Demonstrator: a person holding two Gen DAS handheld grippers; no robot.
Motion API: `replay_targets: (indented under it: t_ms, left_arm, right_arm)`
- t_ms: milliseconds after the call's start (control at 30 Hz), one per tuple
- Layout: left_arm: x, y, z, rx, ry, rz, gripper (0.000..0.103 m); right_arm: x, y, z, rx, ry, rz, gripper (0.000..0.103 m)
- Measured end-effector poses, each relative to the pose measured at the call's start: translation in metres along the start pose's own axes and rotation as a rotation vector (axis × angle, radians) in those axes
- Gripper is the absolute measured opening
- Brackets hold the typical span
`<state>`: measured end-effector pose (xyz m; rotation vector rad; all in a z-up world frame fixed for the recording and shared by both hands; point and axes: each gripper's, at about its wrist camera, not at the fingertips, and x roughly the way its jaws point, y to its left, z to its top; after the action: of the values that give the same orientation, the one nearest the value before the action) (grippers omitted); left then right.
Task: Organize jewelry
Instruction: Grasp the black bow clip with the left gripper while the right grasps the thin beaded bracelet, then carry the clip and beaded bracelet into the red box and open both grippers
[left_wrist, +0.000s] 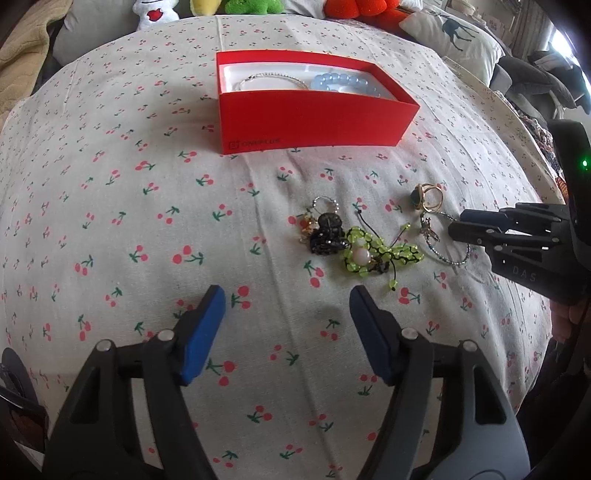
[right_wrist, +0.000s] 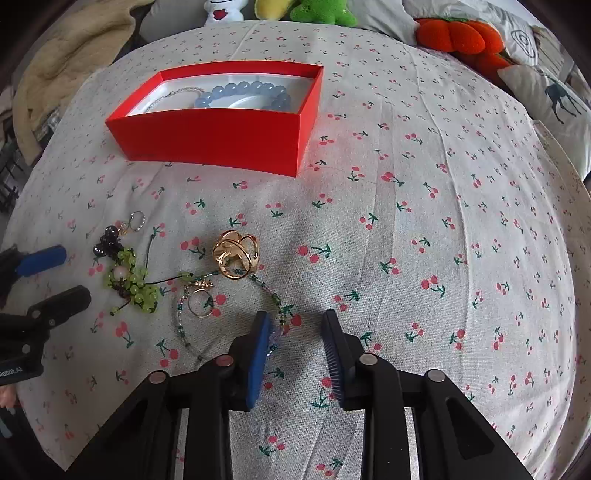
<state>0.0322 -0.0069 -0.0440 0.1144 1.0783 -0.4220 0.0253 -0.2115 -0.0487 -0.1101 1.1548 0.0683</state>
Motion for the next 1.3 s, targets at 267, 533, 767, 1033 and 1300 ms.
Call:
replay_targets:
  t_ms: [267, 533, 767, 1033, 1300]
  left_arm:
    - [0.006, -0.010, 0.015, -0.004, -0.015, -0.061, 0.045]
    - [0.012, -0.014, 0.022, -0.025, -0.022, -0.078, 0.032]
    - [0.012, -0.015, 0.026, -0.032, -0.029, -0.064, 0.025]
    - [-0.003, -0.007, 0.026, -0.042, -0.048, -0.046, 0.025]
    - [-0.018, 0.009, 0.029, -0.106, -0.060, -0.040, 0.025]
  right_arm:
    - [-0.013, -0.012, 0.001, 0.029, 0.002, 0.074, 0.005]
    - [-0.027, -0.020, 0.004, 0.051, -0.025, 0.098, 0.005]
    - [-0.032, -0.022, 0.005, 0.065, -0.033, 0.116, 0.005]
    - [-0.048, -0.025, 0.010, 0.085, -0.072, 0.130, 0.005]
    - [-0.070, -0.022, 0.026, 0.103, -0.129, 0.153, 0.005]
